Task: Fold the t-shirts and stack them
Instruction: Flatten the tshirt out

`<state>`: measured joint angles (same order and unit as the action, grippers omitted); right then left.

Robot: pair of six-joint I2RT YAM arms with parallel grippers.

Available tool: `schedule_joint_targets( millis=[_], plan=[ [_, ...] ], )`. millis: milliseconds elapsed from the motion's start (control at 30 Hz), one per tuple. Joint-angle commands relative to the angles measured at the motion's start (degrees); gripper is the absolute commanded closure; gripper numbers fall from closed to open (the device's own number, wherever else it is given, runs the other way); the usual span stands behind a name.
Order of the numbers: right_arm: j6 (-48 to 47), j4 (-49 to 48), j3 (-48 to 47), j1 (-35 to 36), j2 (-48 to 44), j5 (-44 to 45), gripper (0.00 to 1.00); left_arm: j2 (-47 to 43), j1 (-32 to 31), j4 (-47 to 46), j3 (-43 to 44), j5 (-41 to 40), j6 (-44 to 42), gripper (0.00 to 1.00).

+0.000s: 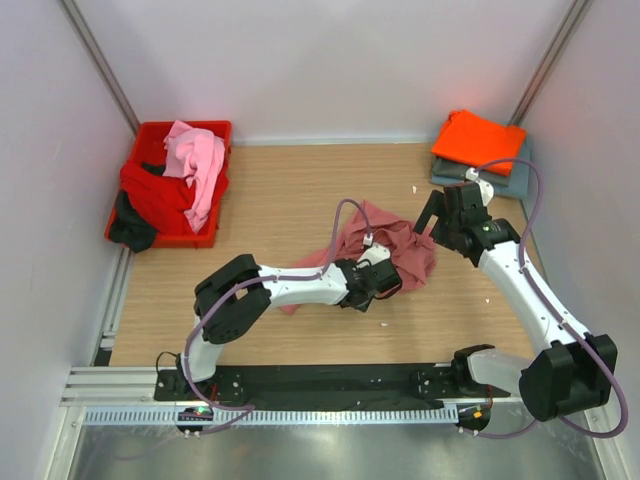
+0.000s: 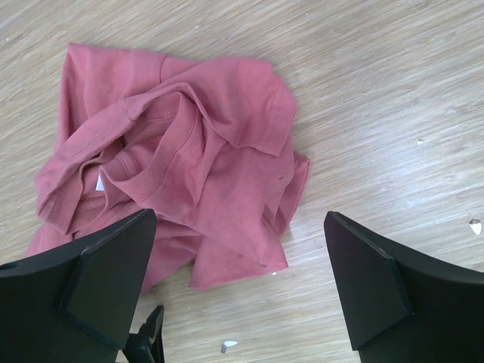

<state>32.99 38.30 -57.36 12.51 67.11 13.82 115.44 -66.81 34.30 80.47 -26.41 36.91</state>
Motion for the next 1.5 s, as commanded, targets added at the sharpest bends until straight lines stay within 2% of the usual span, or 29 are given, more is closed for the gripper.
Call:
schedule_joint_targets(
  millis=[0, 133, 267, 433, 467, 500, 533, 667, 867, 1033, 1133, 1267, 1333, 1400, 1433, 1467],
  plan=[
    [-0.91, -0.95, -0.03, -0.03, -1.28, -0.29, 0.0, 1.54, 0.19, 1.2, 1.36, -5.39, -1.31, 0.5],
    [-1.0, -1.3, -0.03, 0.06, -0.67, -0.9, 0.0, 2.95, 0.45, 2.26, 2.33, -7.16, -1.92, 0.51],
    [-1.18, -1.74, 0.32, 0.06, -0.05, -1.08, 0.0, 3.83, 0.71, 1.12, 2.06, -5.58, -2.36, 0.51],
    [-1.26, -2.09, 0.59, -0.03, 0.48, -1.52, 0.0, 4.97, 1.33, -0.55, 1.01, -4.79, -2.54, 0.59],
    [-1.35, -2.09, 0.67, 0.05, 0.56, -1.69, 0.0, 4.89, 1.41, -1.42, 0.66, -4.96, -2.63, 0.63],
    [-1.35, -2.35, 0.76, -0.03, 0.48, -1.78, 0.0, 4.71, 1.5, -1.96, -0.39, -5.22, -2.63, 0.71],
    [-1.35, -2.53, 0.94, -0.03, 0.48, -2.04, 0.0, 4.01, 1.59, -2.83, -1.09, -5.31, -2.98, 0.73],
    [-1.44, -2.88, 1.29, -0.12, 0.65, -2.84, 0.0, 2.61, 2.12, -4.95, -2.94, -5.84, -3.94, 1.0],
    [-1.0, -2.36, 0.94, -0.03, -0.14, -1.96, 0.0, -3.28, 2.12, -4.86, -5.4, -6.1, -5.53, 1.0],
    [0.49, -1.13, 1.02, -0.03, -1.63, 0.41, 0.0, -16.27, 2.29, 0.23, -5.76, -5.32, -5.97, 1.0],
    [1.63, -0.34, 2.08, -0.03, -2.51, 1.56, 0.0, -24.43, 3.7, 4.27, -5.14, -4.44, -6.93, 1.0],
    [5.83, -0.51, 6.02, -1.43, -3.56, -0.28, 0.0, -32.63, 9.4, 8.49, -6.89, -1.55, -7.55, 1.0],
    [7.34, -2.7, 10.94, -4.15, -4.35, -5.17, 0.01, -37.18, 13.17, 9.2, -8.65, -0.22, -7.55, 1.0],
    [9.01, -6.55, 16.98, -10.38, -5.5, -9.76, 0.04, -39.84, 15.29, 9.64, -11.64, 0.75, -7.55, 1.0],
    [9.28, -7.79, 18.76, -11.8, -5.59, -15.09, 0.1, -41.33, 17.3, 10.16, -12.52, 0.92, -7.46, 1.0],
    [9.46, -8.76, 20.35, -14.86, -5.5, -16.62, 0.14, -43.78, 18.19, 10.34, -14.44, 1.1, -7.55, 1.0]
  ],
)
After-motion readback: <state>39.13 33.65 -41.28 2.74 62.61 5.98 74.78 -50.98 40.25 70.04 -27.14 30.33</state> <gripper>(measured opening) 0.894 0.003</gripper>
